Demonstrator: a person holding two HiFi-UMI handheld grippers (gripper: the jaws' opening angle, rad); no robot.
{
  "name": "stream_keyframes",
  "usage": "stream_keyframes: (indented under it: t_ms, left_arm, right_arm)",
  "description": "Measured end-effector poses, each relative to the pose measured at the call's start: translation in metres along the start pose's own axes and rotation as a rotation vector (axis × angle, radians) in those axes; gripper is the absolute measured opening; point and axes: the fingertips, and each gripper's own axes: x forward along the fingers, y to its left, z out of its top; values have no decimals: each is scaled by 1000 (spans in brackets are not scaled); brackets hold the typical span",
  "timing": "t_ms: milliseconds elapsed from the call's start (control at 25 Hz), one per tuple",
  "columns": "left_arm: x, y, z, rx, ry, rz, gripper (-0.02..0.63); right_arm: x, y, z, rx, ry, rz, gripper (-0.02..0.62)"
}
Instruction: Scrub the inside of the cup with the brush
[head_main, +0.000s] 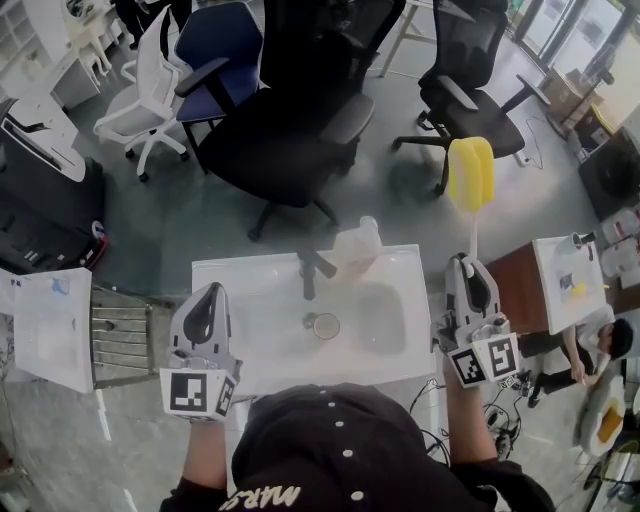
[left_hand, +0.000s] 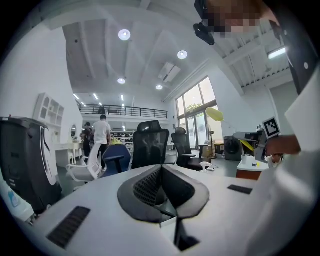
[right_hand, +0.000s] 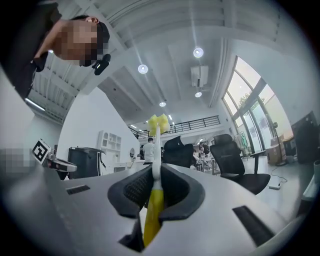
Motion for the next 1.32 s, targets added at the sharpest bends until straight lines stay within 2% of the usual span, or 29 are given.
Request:
stream_keyframes:
  t_ms: [680, 1320]
  left_arm:
    - [7, -11, 7, 31, -25, -28, 26]
    - [16, -15, 6, 5, -30, -42, 26]
  right_arm:
    - [-1, 13, -4, -37, 25, -4, 50]
    - [3, 14, -2, -49, 16, -13, 51]
